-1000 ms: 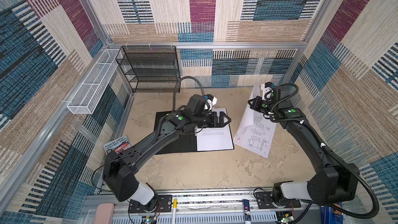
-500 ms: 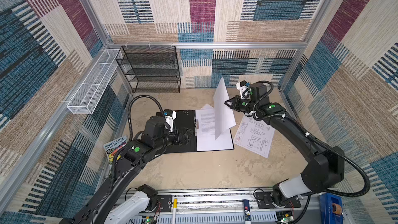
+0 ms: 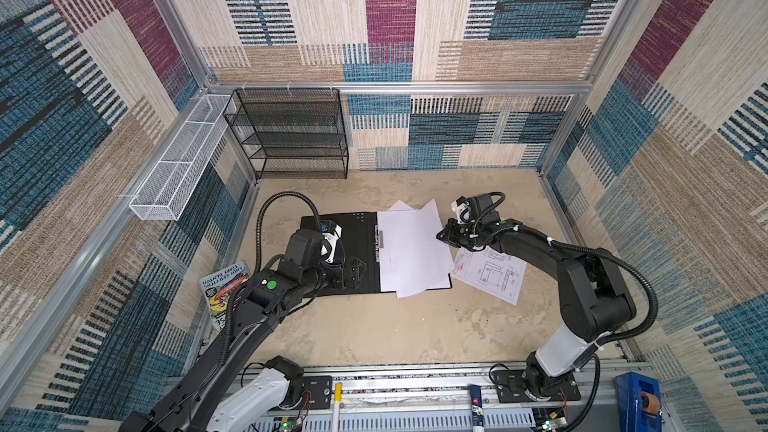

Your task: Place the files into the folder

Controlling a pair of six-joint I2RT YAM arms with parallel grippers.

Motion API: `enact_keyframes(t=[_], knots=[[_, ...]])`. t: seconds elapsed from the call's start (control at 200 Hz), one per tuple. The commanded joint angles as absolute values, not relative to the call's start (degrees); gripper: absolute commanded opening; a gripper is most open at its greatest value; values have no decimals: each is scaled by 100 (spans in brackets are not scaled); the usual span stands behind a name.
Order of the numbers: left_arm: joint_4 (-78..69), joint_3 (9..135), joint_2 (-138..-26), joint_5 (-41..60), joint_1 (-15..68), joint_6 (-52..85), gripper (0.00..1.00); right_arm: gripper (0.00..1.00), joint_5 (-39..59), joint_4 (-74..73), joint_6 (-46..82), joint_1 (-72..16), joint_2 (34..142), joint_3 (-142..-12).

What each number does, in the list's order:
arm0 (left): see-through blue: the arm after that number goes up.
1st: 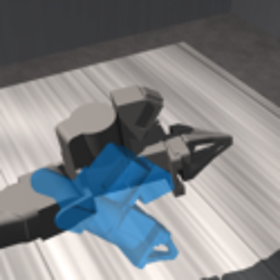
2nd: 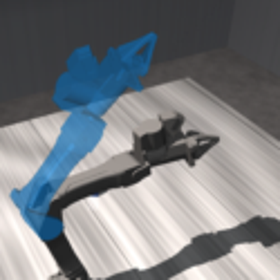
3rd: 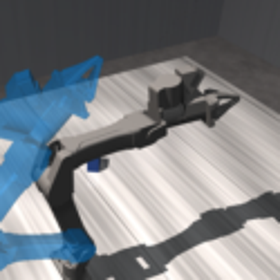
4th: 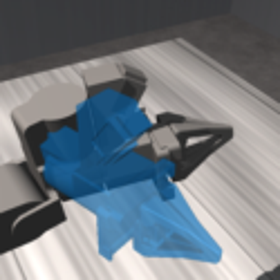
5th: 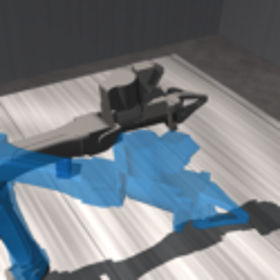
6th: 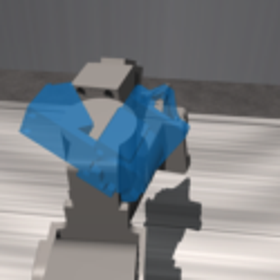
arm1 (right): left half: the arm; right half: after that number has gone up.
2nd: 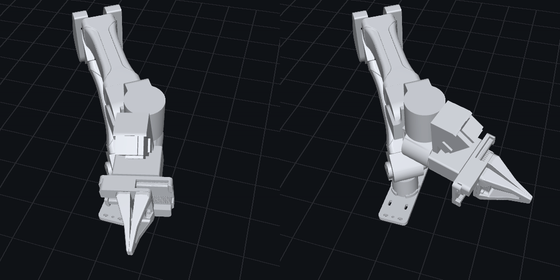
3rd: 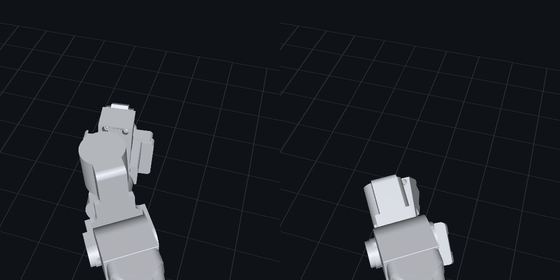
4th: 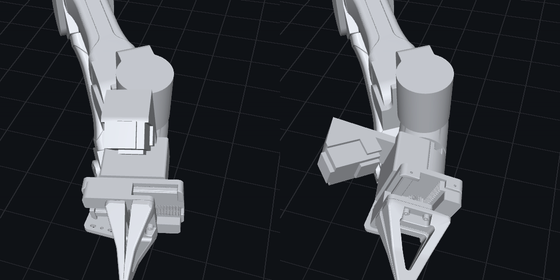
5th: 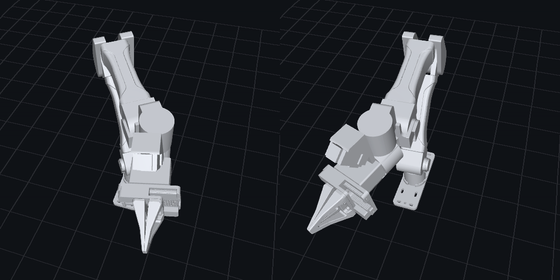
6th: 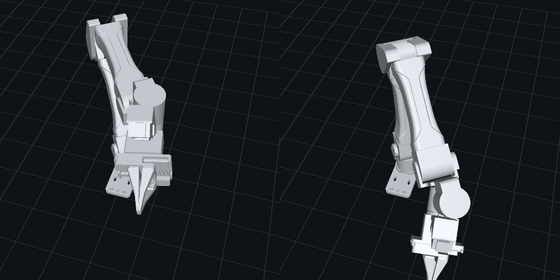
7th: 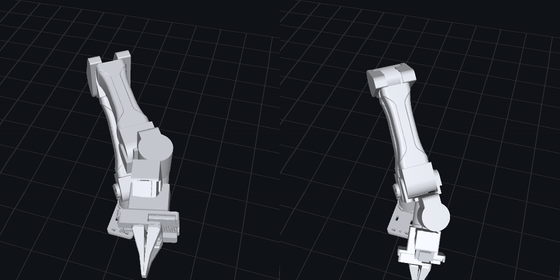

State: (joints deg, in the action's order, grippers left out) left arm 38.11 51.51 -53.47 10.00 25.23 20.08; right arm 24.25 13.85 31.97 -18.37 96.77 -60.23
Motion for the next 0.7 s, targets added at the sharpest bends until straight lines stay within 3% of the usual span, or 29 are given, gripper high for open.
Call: enact_keyframes(t=[0.0,0.696], knots=[[3750,5129,-5353,1220,2504,1883,99,0,2255,827,3199,-1845,9736,-5892],[3687,5072,-5599,1748,2457,1880,99,0,2136,-101,4047,-1903,10014,-5515]])
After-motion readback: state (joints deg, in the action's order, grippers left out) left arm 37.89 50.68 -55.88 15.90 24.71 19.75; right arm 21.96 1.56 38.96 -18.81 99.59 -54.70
